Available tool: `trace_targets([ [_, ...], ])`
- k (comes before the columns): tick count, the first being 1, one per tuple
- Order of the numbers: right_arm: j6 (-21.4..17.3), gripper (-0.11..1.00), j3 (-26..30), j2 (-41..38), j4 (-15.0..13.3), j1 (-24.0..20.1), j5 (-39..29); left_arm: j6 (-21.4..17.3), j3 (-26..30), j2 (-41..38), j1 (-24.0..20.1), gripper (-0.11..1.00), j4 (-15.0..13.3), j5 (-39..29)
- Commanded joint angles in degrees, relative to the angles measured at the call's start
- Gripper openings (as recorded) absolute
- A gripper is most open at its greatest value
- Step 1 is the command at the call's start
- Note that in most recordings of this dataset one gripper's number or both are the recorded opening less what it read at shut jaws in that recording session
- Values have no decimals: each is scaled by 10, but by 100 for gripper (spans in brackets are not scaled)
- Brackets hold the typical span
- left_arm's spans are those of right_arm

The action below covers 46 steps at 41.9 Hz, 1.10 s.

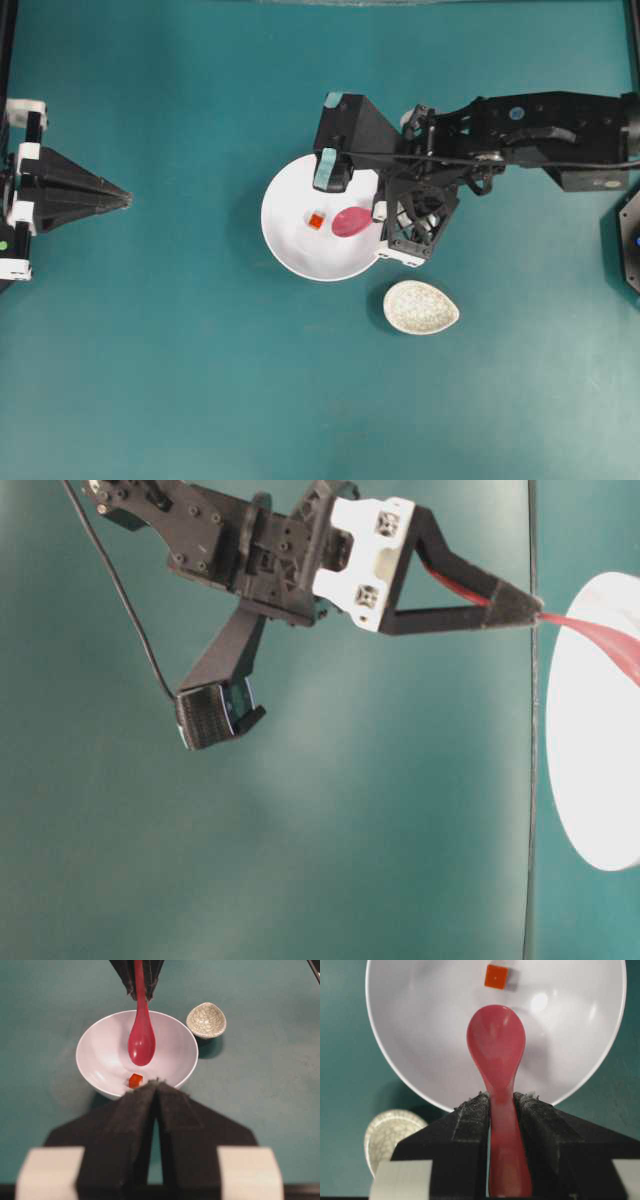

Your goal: Grip the spoon and scoop the red block from the bowl with right arm.

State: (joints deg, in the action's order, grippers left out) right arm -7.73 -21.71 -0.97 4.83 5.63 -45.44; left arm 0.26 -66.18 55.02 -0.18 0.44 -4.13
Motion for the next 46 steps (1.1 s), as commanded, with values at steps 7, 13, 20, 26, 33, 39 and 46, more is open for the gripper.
trace_targets([
  [7,1,25,19,-5,0,-2,20,1,8,-4,1,0,1,4],
  [13,2,25,26,-14,0,-2,26,0,8,-4,1,0,1,4],
  [20,4,25,34,-24,0,-2,34,0,8,-4,1,0,1,4],
  [26,4,25,40,-30,0,-2,42,0,8,-4,1,0,1,3],
  [33,4,25,43,-35,0,-2,62,0,8,-4,1,0,1,4],
  [39,1,25,44,-36,-1,-2,85,0,8,-4,0,0,1,3],
  [46,-2,25,44,-35,-1,-2,104,0,9,-4,1,0,1,3],
])
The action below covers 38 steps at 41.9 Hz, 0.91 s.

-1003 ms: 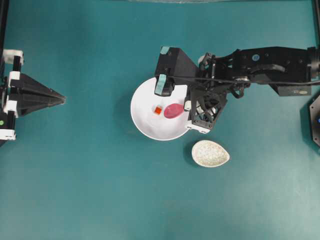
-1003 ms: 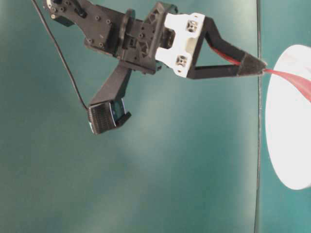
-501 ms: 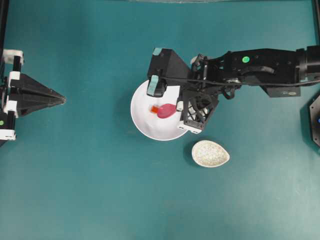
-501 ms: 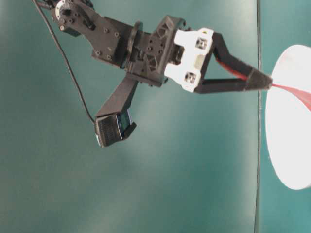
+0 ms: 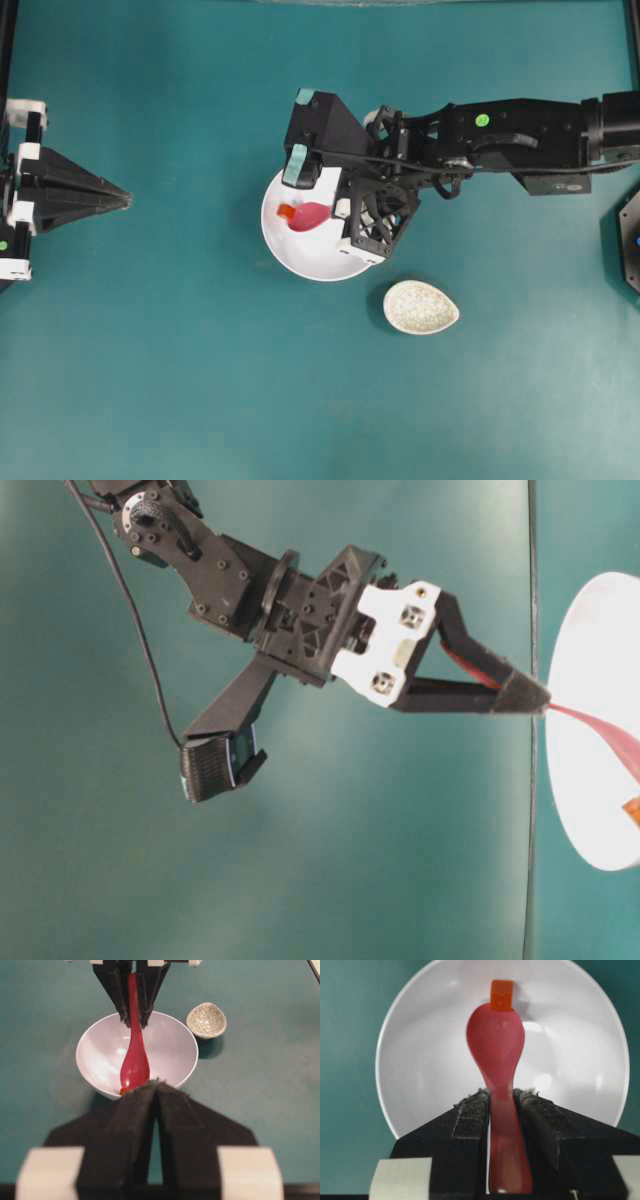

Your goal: Grip the spoon and scoop the red block from the bowl with right arm.

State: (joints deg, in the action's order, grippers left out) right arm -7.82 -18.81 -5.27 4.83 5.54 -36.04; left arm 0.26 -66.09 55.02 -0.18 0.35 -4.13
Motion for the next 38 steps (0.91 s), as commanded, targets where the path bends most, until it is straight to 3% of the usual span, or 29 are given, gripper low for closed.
trace_targets([
  [1,-1,25,15,8,-1,-1,11,0,8,-4,1,0,2,3],
  [38,-1,25,16,28,-4,-1,28,1,8,-4,0,0,2,4],
])
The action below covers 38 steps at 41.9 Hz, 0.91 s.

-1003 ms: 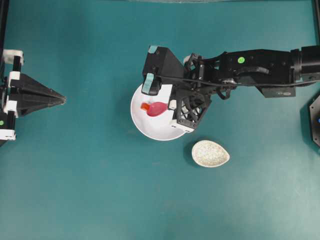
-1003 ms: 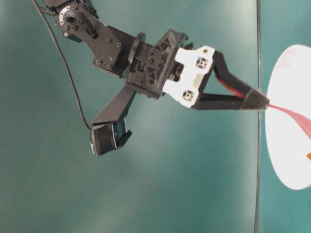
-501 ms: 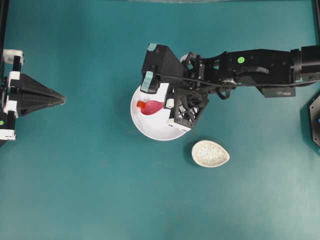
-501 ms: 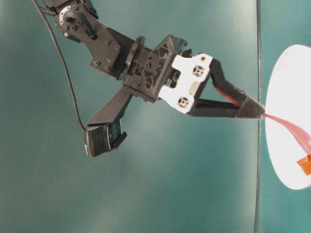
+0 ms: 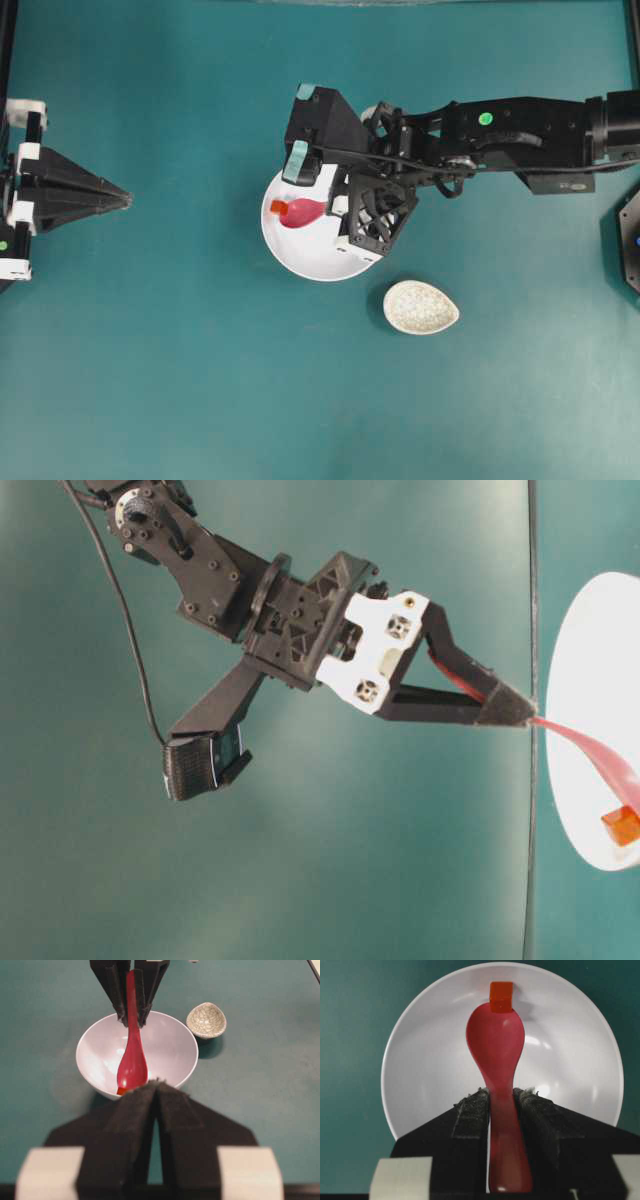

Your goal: Grip the spoon and scoop the red block from the bowl with right arm.

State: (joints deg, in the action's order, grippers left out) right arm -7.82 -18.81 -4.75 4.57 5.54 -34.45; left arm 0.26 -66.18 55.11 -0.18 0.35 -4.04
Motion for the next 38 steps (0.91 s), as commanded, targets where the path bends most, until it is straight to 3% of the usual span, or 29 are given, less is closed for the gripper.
trace_targets([
  [1,-1,25,16,23,-2,-1,15,1,9,-4,1,0,2,2],
  [38,-2,25,9,47,-4,-1,26,1,9,-4,1,0,2,2],
])
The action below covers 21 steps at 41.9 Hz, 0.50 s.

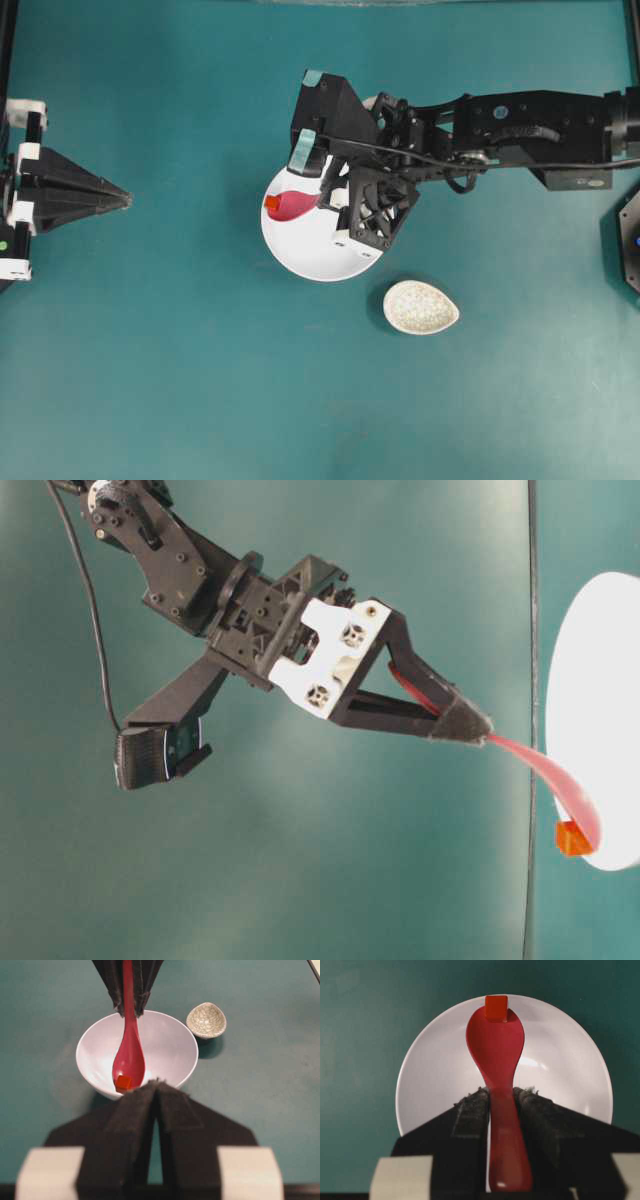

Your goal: Grip the spoon and scoop the red block from the bowl with right arm.

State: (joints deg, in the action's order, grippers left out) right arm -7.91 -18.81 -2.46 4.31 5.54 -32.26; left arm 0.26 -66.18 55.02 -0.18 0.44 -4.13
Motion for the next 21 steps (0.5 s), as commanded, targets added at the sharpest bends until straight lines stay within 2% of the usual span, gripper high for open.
trace_targets([
  [1,0,25,10,25,-1,-2,5,1,9,-4,1,0,1,3],
  [21,-1,25,-8,34,-1,-1,11,1,9,-4,0,0,1,3],
])
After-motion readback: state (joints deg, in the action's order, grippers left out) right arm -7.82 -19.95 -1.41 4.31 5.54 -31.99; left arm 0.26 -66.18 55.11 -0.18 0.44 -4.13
